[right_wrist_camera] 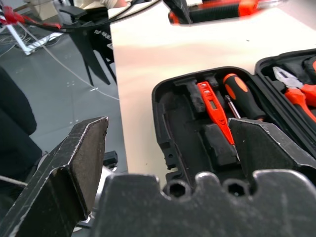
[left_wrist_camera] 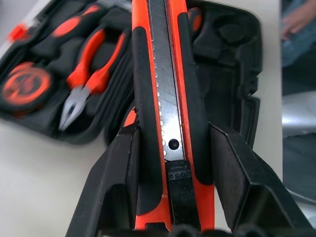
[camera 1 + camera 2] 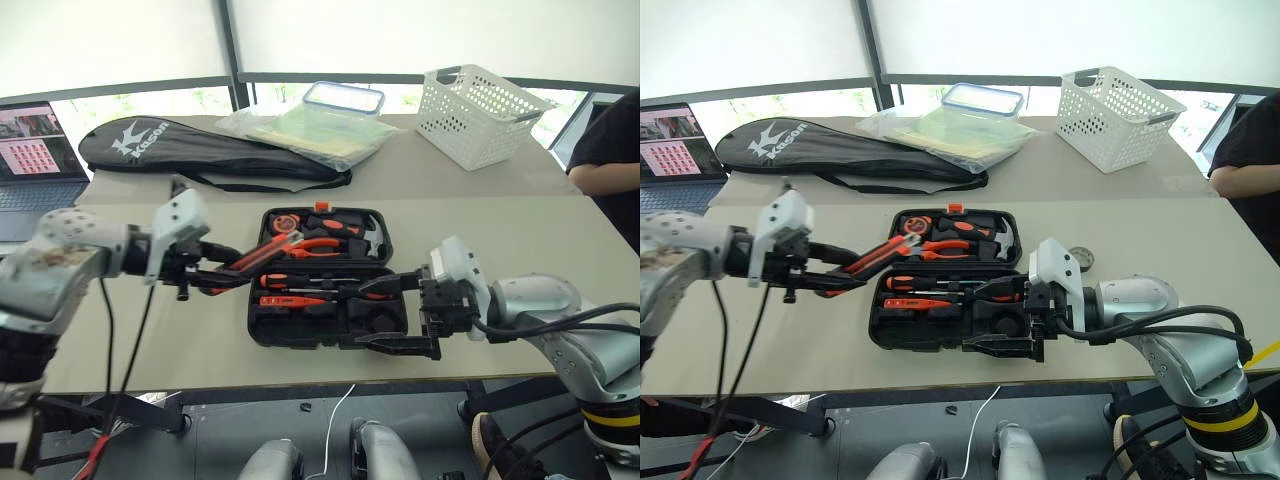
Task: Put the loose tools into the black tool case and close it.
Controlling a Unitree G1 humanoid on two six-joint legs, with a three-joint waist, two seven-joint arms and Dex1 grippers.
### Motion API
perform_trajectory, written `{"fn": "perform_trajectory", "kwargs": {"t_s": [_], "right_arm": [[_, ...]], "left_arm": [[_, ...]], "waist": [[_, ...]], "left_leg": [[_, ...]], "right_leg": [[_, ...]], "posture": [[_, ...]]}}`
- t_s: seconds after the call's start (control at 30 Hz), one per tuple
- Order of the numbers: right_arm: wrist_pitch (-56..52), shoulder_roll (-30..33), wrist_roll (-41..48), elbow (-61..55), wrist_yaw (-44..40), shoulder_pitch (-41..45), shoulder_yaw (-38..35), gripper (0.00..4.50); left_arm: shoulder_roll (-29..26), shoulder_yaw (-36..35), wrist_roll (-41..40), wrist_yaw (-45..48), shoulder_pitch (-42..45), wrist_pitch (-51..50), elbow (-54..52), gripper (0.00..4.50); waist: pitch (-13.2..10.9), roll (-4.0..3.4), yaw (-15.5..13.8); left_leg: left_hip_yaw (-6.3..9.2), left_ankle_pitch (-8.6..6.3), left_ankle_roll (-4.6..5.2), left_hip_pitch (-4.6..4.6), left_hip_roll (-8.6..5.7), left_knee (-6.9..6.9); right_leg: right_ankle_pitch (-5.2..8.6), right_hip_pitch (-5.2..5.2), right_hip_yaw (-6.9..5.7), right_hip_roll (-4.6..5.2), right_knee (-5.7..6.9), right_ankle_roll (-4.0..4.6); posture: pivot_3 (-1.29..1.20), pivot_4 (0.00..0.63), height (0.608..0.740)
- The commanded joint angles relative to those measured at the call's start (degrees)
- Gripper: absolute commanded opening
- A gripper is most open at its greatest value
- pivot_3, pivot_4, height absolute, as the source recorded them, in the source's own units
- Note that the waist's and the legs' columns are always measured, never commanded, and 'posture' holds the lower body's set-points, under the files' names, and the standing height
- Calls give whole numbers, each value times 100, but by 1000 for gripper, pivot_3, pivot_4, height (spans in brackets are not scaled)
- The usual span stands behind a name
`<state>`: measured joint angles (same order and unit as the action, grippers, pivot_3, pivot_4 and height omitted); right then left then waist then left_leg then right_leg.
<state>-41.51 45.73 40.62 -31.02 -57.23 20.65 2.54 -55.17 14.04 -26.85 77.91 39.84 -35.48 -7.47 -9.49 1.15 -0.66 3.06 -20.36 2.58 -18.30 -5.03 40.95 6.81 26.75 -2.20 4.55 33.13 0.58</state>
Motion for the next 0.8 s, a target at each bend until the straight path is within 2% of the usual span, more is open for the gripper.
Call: {"fn": "perform_trajectory", "kwargs": {"t_s": [0.03, 0.1, 0.23, 0.63, 0.7, 0.73, 0.8], "right_arm": [[17, 78, 99, -290, 108, -59, -264, 4500], [-37, 105, 137, -406, 212, -169, -354, 4500], [-74, 154, 210, -604, 380, -382, -482, 4500], [-17, 170, 218, -764, 621, -621, -532, 4500], [-6, 177, 213, -741, 616, -612, -529, 4500], [0, 175, 205, -725, 613, -601, -519, 4500], [20, 170, 180, -693, 594, -574, -490, 4500]], "left_arm": [[211, 733, 552, 588, 419, 291, 29, 1614], [340, 1165, 903, 869, 584, 490, 169, 1614], [522, 1504, 1497, 941, 758, 856, 592, 1614], [1108, 1529, 1734, 1079, 726, 520, 1063, 1614], [1141, 1524, 1778, 1094, 736, 492, 1058, 2624], [1166, 1525, 1826, 1062, 740, 523, 1076, 2854], [1251, 1432, 1754, 1020, 773, 432, 1089, 3719]], "waist": [[-1, 1, 30], [-1, 2, 39], [-1, 2, 41], [-1, 2, -3], [-1, 2, -2], [-1, 3, -2], [-1, 3, -2]], "left_leg": [[-1, -2, 7, -4, 4, 1], [-3, -4, 10, -8, 8, 2], [-6, -5, 16, -15, 13, 2], [-12, -19, 44, -16, 8, 32], [-11, -19, 45, -15, 8, 36], [-11, -19, 45, -16, 8, 37], [-11, -20, 46, -17, 8, 38]], "right_leg": [[0, 5, 1, 0, 0, 1], [0, 9, 4, 2, 1, 1], [-1, 18, 5, -1, 2, 2], [-6, 11, 3, -12, 4, -9], [-6, 7, 3, -13, 4, -10], [-6, 7, 4, -13, 4, -10], [-6, 7, 4, -14, 4, -11]], "posture": [[0, 150, 740], [0, 150, 740], [0, 150, 740], [0, 150, 740], [0, 150, 740], [0, 150, 740], [0, 150, 740]]}}
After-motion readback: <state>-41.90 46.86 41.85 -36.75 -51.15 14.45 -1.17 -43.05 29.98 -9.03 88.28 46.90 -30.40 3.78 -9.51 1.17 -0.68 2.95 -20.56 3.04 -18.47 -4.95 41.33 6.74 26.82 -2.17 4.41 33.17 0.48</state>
